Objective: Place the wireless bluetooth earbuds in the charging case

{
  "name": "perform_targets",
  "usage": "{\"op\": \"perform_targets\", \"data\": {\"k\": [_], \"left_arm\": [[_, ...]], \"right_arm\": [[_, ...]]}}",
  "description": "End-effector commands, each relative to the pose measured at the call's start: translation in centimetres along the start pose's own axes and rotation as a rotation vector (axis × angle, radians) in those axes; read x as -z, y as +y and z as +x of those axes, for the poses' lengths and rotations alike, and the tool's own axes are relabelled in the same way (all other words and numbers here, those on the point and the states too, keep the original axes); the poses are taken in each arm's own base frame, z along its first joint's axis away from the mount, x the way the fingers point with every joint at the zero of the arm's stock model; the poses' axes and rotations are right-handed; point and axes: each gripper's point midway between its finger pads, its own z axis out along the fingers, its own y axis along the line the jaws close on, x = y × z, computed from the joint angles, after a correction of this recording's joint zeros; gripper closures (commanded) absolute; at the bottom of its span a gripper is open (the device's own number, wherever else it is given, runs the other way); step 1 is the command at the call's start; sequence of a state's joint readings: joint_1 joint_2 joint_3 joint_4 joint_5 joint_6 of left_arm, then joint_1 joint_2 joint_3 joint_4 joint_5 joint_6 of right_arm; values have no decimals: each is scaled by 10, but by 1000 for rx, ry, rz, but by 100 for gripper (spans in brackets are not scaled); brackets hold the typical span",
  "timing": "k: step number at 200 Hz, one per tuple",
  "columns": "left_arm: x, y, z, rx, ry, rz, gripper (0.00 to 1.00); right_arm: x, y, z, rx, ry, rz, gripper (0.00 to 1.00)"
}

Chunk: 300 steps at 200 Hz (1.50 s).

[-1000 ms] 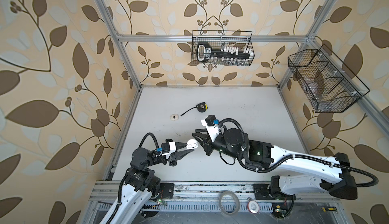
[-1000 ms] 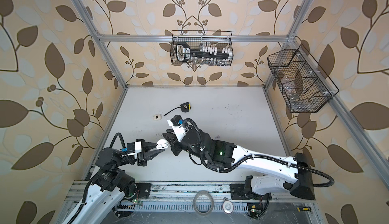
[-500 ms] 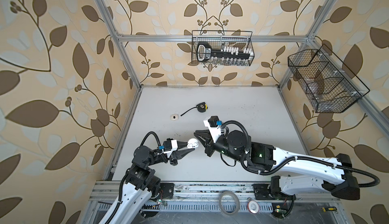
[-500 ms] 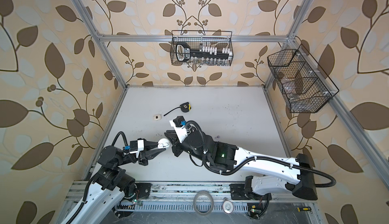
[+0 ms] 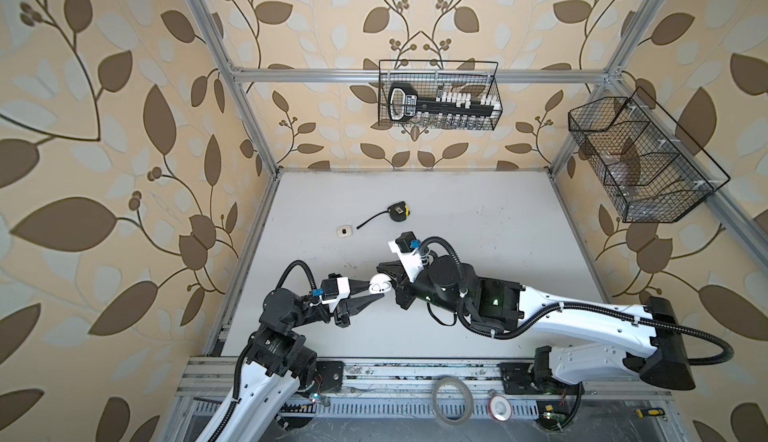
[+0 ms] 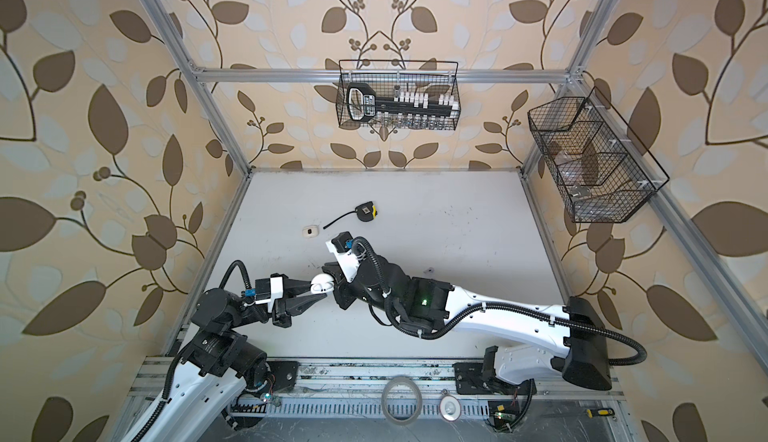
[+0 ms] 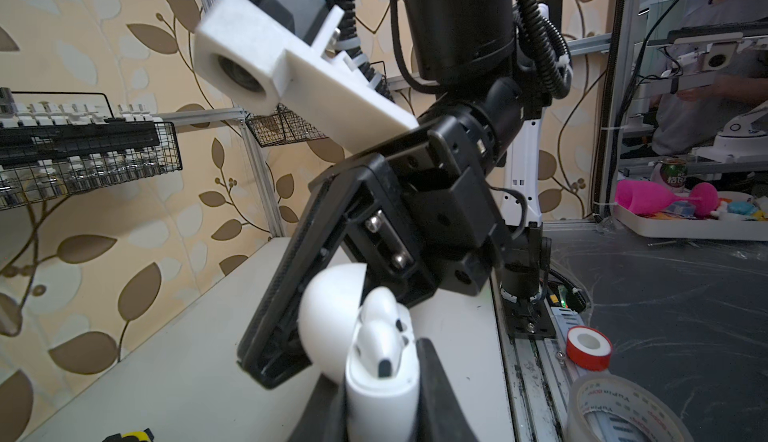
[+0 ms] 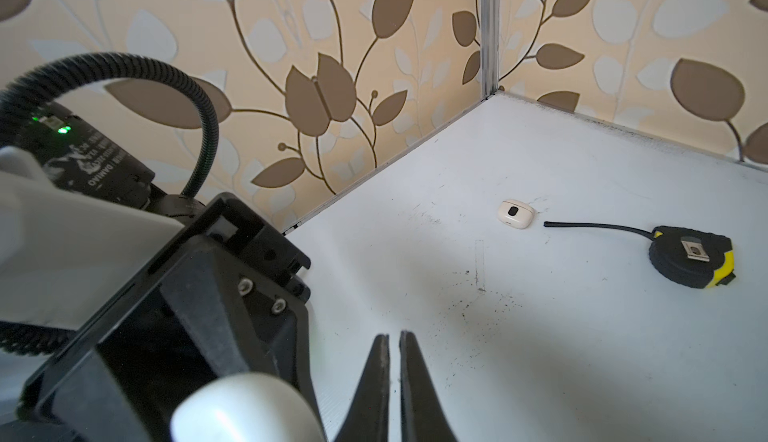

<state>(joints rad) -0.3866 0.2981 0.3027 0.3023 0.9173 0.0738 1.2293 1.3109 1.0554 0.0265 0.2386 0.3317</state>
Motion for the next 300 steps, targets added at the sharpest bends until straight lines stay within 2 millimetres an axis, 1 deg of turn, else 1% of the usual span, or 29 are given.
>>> {"op": "perform_targets", "data": {"k": [1,22,35,86,104,129,155,167,200,224,249,274,285,293,300], "left_arm": [[-1,-1,-22,-45,-37,10,100],[0,-2,-23,-46,-38,12,100],[1,-2,-23,-52,-36,6,100],[0,-3,-23,-42,-33,13,100],[-1,0,-21,-39,-29,2,100],[-3,4,-19,-16,-14,-5,100],[-6,7,-18,7,-2,2,100],[-6,8,-17,9,1,-5,100],[-7,8,-16,7,4,4,100],[-8,5,-16,11,4,25,100],[-8,5,-14,8,11,29,100],[-9,7,-15,15,11,22,100],[-9,11,-13,26,15,1,100],[-9,20,-11,43,22,-47,100],[-9,31,-9,73,32,-108,100]], "right_arm": [[7,25,-25,15,-73,-97,91],[17,32,-33,39,-107,-109,90],[21,32,-37,48,-121,-104,90],[28,33,-37,47,-154,-122,91],[29,38,-38,52,-153,-149,91],[32,46,-33,66,-159,-175,91],[43,59,-32,102,-183,-213,91],[46,62,-35,111,-187,-222,91],[49,54,-34,107,-206,-190,91],[55,52,-39,95,-236,-190,91],[55,49,-42,97,-243,-169,91],[54,48,-41,91,-242,-172,92],[56,45,-42,84,-243,-153,92],[58,38,-44,75,-244,-115,92],[61,29,-46,63,-243,-71,90]]}}
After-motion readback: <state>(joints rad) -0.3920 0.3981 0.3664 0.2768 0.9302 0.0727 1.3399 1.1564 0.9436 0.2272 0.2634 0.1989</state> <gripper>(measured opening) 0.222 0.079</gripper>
